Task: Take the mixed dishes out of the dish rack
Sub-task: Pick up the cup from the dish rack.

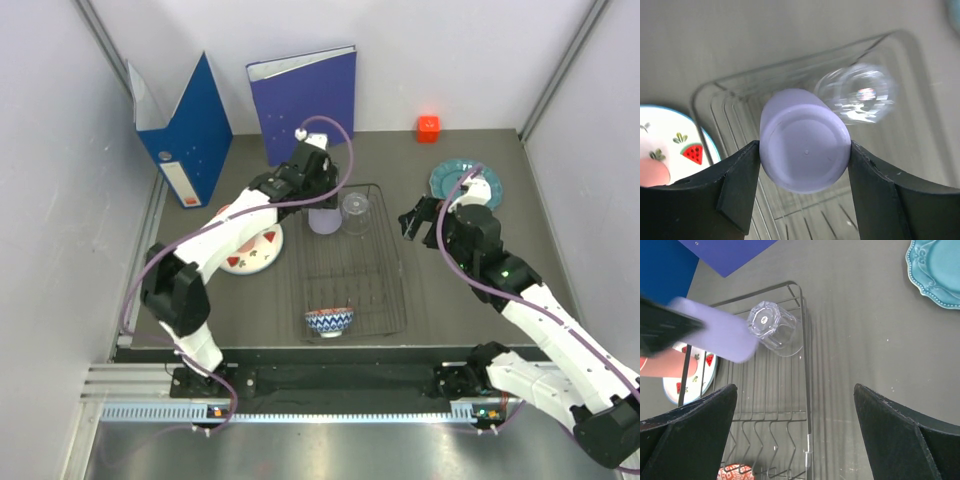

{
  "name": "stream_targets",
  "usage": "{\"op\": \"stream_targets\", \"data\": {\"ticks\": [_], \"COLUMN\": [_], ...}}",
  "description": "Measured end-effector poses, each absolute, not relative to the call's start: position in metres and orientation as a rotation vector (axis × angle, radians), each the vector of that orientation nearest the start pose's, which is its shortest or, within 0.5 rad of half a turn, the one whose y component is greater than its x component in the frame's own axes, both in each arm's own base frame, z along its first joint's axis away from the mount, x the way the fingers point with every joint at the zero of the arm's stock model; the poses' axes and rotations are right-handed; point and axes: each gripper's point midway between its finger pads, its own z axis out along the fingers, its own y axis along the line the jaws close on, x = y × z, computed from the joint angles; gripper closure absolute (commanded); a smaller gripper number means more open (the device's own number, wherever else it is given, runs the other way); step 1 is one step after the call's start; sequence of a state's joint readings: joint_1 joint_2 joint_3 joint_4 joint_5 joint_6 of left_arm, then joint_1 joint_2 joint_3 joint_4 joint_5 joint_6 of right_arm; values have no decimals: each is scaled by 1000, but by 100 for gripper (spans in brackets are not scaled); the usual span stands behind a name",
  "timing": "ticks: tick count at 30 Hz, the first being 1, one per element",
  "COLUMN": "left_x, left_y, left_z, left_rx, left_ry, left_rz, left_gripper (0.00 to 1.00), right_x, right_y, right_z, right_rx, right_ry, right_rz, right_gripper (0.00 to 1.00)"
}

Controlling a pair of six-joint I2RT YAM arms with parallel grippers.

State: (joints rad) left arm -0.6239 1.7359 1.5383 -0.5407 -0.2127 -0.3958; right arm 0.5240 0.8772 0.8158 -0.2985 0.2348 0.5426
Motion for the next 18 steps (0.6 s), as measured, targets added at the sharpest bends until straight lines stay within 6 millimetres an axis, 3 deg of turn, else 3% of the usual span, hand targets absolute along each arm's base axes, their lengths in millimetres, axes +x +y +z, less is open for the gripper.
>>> {"op": "stream_targets", "data": {"ticks": [3,6,9,11,14,18], "left_x": [387,365,336,326,323,322], "left_y": [-259,-258,-261,-263,-270,-284], "left_z": [237,304,365,392,404,363], "left_rx": [156,168,194,210,214,187], "left_ry": [2194,2011,1824,1730,1640,1713], "left_rz": [-373,-566,-821,-981,-1186,-1391], "left_gripper": [100,100,100,100,100,100], "right_x": [287,281,269,265,256,243], "right_y": [143,144,148,155,168,178], "right_z": [242,255,282,301,325,335], "right_rx": [180,184,162,138,87,31], "right_ry": [1937,1868,1770,1707,1622,1560], "right_rz": [493,552,661,742,868,980], "right_gripper": [0,0,1,3,7,14]}}
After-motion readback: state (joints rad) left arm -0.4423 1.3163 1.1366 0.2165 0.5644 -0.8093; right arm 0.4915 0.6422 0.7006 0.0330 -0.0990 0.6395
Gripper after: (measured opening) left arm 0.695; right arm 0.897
